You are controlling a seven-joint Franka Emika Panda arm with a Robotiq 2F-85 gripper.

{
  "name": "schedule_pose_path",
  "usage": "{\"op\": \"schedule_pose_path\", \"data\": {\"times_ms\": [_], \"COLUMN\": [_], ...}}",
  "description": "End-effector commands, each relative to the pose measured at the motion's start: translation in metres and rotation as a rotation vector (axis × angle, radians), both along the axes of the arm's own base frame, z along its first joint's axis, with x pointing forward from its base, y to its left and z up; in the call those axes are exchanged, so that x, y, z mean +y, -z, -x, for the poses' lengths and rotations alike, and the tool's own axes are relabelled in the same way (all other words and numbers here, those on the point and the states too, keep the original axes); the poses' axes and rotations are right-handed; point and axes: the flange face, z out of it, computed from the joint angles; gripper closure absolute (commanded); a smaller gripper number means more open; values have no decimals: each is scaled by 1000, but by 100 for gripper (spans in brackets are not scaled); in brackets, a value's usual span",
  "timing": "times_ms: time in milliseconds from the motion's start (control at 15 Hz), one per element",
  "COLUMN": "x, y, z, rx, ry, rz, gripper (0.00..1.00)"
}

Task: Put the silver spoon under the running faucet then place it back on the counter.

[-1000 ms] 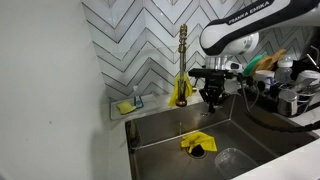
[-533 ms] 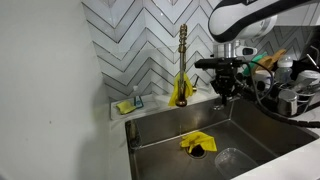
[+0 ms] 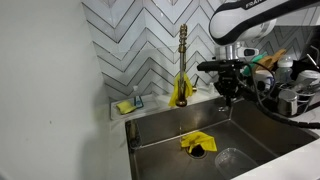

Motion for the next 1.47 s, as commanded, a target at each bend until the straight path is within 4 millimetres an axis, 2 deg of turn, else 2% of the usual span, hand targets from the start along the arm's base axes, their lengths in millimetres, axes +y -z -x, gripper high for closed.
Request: {"op": "schedule_pose_path", "data": {"times_ms": [0, 333, 533, 600, 667, 1000, 1400], "x": [-38, -91, -118, -101, -107, -100, -145], "y": [7, 15, 21, 19, 20, 23, 45], "z": [4, 3, -1, -14, -14, -14, 1], "rx": [2, -100, -209, -142, -148, -113, 60], "ry": [114, 254, 313, 272, 280, 245, 347], "rz": [112, 193, 157, 169, 165, 186, 283], "gripper": [98, 98, 98, 98, 94, 98, 98]}}
